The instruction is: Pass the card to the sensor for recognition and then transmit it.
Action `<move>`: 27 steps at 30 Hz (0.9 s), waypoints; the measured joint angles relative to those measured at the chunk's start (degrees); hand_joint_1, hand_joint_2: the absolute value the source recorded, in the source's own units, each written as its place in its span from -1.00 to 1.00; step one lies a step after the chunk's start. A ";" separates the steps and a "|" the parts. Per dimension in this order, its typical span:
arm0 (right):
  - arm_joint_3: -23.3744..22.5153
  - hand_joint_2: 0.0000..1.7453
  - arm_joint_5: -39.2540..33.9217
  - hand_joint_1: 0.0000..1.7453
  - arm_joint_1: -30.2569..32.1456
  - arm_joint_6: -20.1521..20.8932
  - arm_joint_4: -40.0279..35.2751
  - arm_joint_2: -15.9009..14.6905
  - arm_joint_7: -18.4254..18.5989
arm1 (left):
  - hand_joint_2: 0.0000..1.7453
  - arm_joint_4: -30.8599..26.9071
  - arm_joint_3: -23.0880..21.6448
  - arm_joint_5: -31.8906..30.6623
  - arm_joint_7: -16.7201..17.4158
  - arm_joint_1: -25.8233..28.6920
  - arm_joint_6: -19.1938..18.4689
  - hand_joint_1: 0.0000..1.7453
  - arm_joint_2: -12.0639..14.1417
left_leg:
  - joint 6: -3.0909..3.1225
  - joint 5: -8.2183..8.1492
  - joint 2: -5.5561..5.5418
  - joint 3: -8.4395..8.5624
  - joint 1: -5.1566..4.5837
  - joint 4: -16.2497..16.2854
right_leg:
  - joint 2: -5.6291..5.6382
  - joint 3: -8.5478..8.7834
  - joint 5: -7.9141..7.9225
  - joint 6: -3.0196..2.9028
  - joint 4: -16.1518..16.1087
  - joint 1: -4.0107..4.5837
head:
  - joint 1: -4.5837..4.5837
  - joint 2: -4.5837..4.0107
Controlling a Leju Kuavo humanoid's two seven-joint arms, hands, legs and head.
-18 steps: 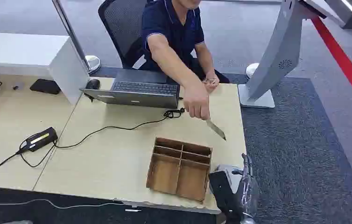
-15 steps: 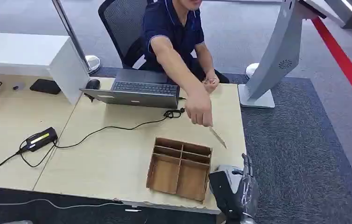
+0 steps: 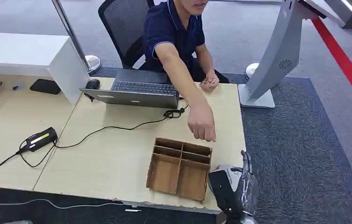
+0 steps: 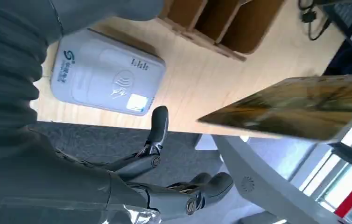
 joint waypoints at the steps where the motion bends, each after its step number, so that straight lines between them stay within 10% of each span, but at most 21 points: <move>1: 0.24 1.00 0.02 -1.00 -0.11 0.28 -0.37 -0.09 0.00 | -1.00 0.00 0.00 0.00 0.00 0.00 0.00 -1.00 0.00 | 0.00 0.00 0.00 0.00 0.00 0.00 | 0.00 0.00 0.00 0.00 0.00 0.00 | 0.00 0.00; 27: 4.48 1.00 0.55 -1.00 -1.68 0.90 -6.86 -2.16 0.76 | -1.00 0.00 0.24 0.00 0.00 0.03 -0.17 -1.00 -0.02 | 0.00 0.00 0.00 0.01 0.00 0.00 | 0.00 0.00 0.00 0.00 0.00 0.00 | 0.00 0.00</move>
